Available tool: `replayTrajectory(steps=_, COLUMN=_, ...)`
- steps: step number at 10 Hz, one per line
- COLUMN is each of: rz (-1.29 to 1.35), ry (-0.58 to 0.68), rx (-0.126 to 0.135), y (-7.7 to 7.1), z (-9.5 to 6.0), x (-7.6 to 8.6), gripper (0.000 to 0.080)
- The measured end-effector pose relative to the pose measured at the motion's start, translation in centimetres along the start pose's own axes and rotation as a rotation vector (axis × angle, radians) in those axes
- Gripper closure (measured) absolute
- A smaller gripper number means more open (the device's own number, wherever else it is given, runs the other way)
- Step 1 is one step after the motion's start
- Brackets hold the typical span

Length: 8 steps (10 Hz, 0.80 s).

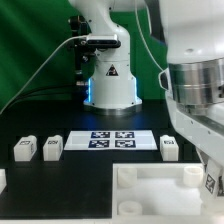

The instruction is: Assemble one leg

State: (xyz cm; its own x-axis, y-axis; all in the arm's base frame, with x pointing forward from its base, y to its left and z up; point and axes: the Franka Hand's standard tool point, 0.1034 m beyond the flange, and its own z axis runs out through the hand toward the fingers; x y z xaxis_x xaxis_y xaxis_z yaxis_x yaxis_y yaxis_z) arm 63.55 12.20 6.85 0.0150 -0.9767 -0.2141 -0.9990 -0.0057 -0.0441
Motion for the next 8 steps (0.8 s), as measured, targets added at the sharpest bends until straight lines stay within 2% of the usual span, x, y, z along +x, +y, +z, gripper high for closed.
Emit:
replayTrajectory(steps=2, rz=0.156, ry=-0.004, rx=0.000, y=0.2, z=0.3, x=-0.4, gripper=0.0503)
replayTrajectory(steps=3, rz=0.239, ry=-0.013, rx=-0.001, y=0.3, z=0.3, x=-0.5, gripper=0.0446)
replayTrajectory(steps=4, rz=0.184, ry=-0.013, rx=-0.001, y=0.3, z=0.3, x=-0.5, gripper=0.0311)
replayTrajectory(steps=5, rz=0.114, ry=-0.007, rx=-0.005, y=0.6, z=0.6, x=-0.6, gripper=0.0311)
replayTrajectory(steps=6, rz=0.047, ry=-0.004, rx=-0.015, y=1.6, z=1.1, x=-1.0, gripper=0.0187)
replayTrajectory(steps=7, rz=-0.019, ry=0.006, rx=0.001, y=2.1, z=1.3, x=-0.6, gripper=0.0161)
replayTrajectory(steps=8, rz=-0.198, ry=0.023, rx=-0.010, y=2.4, z=1.3, x=-0.1, gripper=0.0161)
